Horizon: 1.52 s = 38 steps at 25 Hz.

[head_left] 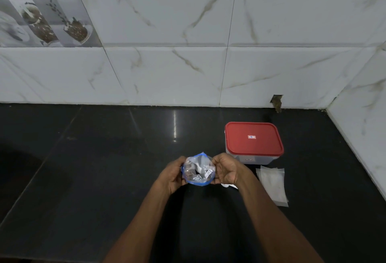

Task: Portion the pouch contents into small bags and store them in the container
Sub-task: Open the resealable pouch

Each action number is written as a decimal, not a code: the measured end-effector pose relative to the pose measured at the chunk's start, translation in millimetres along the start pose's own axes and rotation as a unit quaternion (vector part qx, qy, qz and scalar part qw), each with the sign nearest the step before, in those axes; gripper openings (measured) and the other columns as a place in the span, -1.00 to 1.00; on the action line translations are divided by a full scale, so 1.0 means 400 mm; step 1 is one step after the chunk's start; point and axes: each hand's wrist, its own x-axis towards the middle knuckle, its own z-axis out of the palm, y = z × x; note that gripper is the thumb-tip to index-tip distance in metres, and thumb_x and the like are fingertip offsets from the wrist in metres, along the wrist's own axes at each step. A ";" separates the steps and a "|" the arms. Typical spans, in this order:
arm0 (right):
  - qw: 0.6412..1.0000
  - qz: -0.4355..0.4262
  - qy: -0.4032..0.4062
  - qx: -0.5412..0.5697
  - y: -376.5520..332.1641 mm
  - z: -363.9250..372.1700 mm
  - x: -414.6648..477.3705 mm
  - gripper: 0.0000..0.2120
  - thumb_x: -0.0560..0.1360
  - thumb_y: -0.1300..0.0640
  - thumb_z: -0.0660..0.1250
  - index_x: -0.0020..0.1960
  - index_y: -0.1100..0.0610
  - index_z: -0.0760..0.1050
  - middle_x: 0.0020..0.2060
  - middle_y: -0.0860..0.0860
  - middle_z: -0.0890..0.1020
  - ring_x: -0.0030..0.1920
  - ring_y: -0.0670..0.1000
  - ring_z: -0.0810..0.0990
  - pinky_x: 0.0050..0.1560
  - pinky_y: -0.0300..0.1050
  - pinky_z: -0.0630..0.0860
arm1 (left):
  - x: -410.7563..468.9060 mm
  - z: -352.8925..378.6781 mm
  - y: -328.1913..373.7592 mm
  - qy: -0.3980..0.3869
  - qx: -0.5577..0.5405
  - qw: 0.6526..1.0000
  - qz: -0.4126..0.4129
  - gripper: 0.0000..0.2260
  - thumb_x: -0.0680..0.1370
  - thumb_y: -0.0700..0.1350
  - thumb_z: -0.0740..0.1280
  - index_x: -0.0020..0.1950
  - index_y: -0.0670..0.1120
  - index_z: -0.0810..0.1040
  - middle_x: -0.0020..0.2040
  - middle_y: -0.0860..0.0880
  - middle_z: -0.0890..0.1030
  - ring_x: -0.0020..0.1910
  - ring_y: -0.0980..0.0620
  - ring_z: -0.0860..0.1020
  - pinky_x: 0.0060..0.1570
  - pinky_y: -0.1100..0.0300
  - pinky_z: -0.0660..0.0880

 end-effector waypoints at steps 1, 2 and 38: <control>1.000 -0.008 0.004 -0.015 -0.001 0.004 -0.004 -0.72 0.44 0.28 0.12 -0.02 0.24 0.58 -0.18 0.14 0.69 -0.13 0.12 0.65 0.02 0.05 0.56 | 0.001 0.008 -0.003 0.000 0.017 1.000 0.015 -0.81 0.59 -0.14 0.29 -0.13 -0.17 0.64 -0.32 -0.08 0.68 -0.32 -0.02 0.63 -0.25 0.13 0.61; 1.000 -0.016 0.009 -0.019 -0.003 0.007 -0.003 -0.73 0.45 0.25 0.13 -0.02 0.23 0.58 -0.19 0.14 0.70 -0.14 0.12 0.65 -0.03 0.04 0.58 | -0.003 0.014 0.001 -0.003 0.013 1.000 0.023 -0.81 0.60 -0.14 0.29 -0.11 -0.19 0.64 -0.30 -0.10 0.69 -0.32 -0.02 0.65 -0.27 0.13 0.63; 0.925 -0.250 0.199 -0.207 0.034 0.081 -0.007 -0.50 0.30 0.26 0.46 0.22 0.10 0.47 0.08 0.09 0.61 0.02 0.06 0.63 0.04 0.04 0.62 | -0.029 0.044 0.026 0.219 0.295 0.911 0.186 -0.77 0.45 -0.26 0.38 0.06 -0.10 0.72 -0.02 -0.13 0.72 -0.08 -0.08 0.66 -0.14 0.20 0.54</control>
